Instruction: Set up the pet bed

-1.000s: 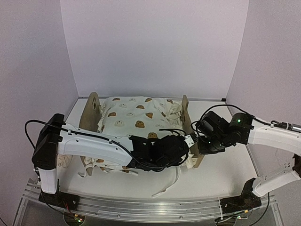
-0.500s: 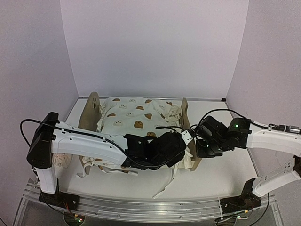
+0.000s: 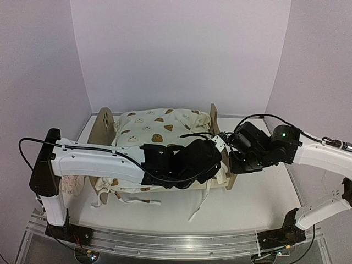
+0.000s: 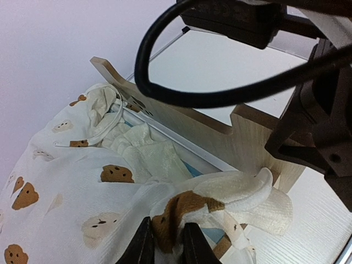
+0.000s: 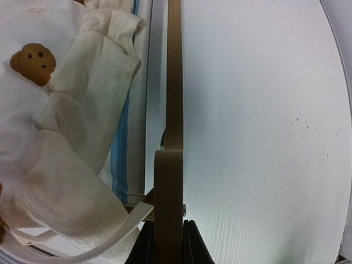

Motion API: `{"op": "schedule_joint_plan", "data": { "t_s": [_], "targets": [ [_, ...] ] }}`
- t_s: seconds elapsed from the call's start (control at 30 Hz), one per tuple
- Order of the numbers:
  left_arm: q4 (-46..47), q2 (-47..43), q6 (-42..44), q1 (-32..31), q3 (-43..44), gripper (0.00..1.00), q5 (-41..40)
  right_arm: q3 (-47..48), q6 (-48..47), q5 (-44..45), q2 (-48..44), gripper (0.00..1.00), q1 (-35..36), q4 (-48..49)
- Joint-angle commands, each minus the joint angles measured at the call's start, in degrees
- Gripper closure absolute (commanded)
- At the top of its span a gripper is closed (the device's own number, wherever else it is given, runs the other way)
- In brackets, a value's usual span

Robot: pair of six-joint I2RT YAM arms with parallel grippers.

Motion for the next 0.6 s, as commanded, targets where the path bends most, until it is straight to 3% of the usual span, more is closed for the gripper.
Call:
{"op": "schedule_joint_plan", "data": {
  "t_s": [0.0,0.27,0.57],
  "targets": [
    [-0.5,-3.2,-1.2,0.4,4.4,0.82,-4.2,9.1,-1.6,2.3,-1.2,1.0,1.9,8.9],
    [-3.6,-1.3,-1.2,0.6,7.3,0.8,-6.2,15.6,-3.7,4.9,0.3,1.0,4.5,7.0],
    [-10.4,2.5,-6.0,0.7,9.6,0.73,-5.3,14.2,-3.0,6.4,0.3,1.0,5.4,6.9]
  ]
}}
